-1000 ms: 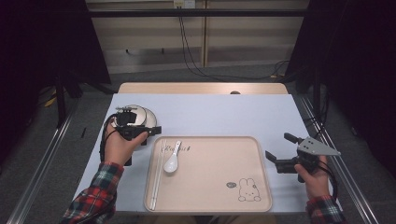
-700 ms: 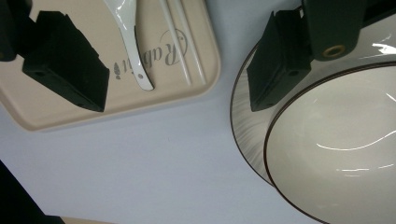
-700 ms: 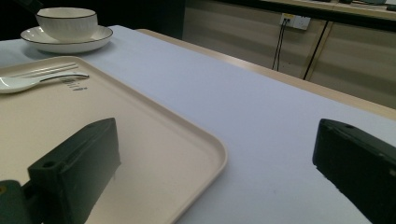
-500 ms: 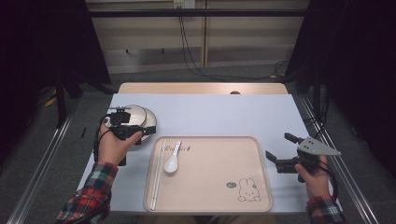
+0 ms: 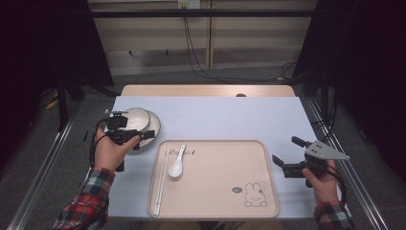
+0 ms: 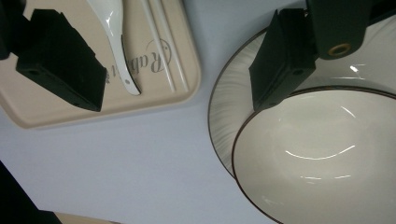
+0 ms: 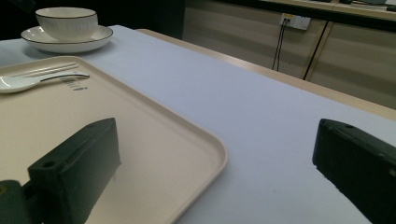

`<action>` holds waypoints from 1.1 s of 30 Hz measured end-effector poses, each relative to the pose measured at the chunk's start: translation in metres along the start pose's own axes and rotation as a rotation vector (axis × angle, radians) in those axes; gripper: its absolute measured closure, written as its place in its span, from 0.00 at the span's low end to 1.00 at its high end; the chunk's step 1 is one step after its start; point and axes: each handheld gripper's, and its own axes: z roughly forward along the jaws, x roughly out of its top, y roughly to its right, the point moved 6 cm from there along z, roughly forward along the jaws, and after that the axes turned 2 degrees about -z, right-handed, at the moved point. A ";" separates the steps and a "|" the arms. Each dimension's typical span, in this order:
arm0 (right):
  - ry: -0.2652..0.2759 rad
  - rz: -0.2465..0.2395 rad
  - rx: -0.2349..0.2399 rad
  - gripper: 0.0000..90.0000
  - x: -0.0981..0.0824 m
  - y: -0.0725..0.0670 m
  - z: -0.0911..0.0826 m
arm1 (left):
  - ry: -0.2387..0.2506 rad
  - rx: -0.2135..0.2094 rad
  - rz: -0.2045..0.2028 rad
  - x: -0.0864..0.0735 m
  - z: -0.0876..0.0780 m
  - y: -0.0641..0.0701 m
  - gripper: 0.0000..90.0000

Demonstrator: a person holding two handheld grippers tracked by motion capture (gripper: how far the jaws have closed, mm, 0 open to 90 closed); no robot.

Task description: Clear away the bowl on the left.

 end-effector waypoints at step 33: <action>0.003 -0.004 0.005 0.00 0.000 -0.001 0.001 | 0.015 0.067 -0.074 -0.007 -0.012 -0.041 0.21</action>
